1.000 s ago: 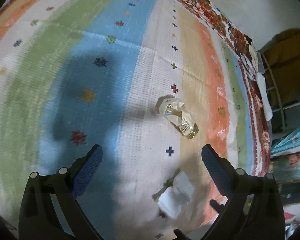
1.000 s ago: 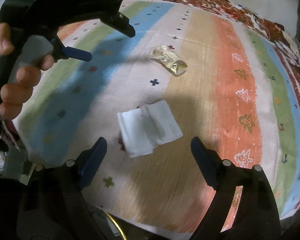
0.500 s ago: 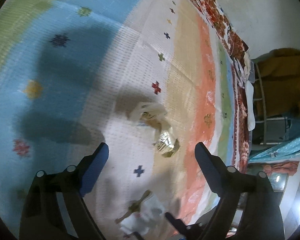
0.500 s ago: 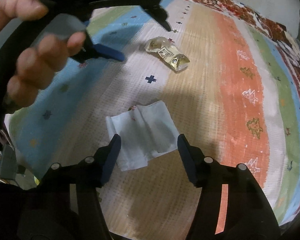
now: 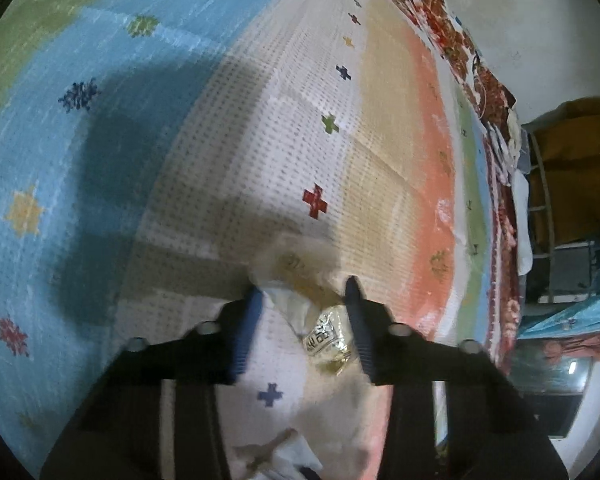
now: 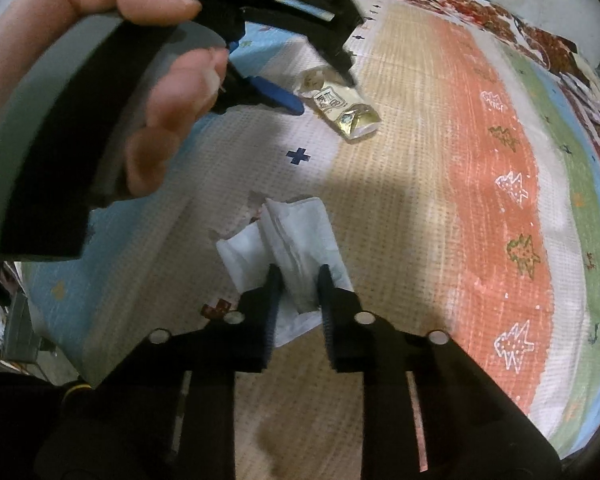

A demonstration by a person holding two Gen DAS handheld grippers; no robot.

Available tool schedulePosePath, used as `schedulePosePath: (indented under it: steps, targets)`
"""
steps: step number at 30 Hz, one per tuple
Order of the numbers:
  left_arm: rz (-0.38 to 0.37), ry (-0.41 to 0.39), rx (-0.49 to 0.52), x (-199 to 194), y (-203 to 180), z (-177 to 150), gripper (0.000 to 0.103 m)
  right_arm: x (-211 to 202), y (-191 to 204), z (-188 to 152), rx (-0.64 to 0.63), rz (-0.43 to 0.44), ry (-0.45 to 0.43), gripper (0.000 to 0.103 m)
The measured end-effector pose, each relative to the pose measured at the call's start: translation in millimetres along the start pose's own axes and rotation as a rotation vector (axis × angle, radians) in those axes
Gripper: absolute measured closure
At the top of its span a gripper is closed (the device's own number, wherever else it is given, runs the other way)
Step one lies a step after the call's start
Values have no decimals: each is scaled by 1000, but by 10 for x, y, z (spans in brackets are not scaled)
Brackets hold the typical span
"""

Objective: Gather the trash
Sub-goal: 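Grasp the gold wrapper with the left tool while the right tool grasps the white tissue, then carry the gold wrapper with the left tool and the tissue with the right tool over the bin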

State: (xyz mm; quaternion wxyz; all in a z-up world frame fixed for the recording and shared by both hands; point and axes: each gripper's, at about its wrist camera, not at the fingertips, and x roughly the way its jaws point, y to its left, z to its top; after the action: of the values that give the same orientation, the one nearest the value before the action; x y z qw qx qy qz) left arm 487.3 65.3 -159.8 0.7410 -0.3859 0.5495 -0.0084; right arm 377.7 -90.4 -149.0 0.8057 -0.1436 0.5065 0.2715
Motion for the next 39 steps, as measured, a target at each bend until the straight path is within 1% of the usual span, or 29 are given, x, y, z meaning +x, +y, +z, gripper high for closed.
schedulePosePath:
  steps: [3, 8, 12, 14, 19, 23, 28, 34, 39]
  targets:
    - [0, 5, 19, -7, 14, -7, 84, -2, 8, 6, -4, 1, 3, 91]
    - [13, 5, 54, -94, 18, -42, 90, -32, 13, 8, -14, 0, 2, 94]
    - [40, -26, 103, -293, -7, -63, 92, -89, 4, 55, 7, -13, 3, 95]
    - [70, -47, 129, -406, -1, -91, 92, -154, 20, 101, 18, -3, -4, 96]
    - [149, -83, 194, -701, 35, -202, 92, -407, 78, 203, 31, 16, -56, 96]
    - [195, -112, 236, -988, 56, -299, 93, -564, 123, 193, 47, 30, -68, 96]
    - [242, -154, 305, -1381, 49, -542, 93, -729, 202, 156, 55, 47, -89, 96]
    - [249, -182, 351, -1699, 55, -877, 93, -1030, 304, 63, 62, 66, -121, 96]
    - [240, -206, 371, -1962, 76, -1160, 93, -1248, 337, -59, 62, 65, -140, 96]
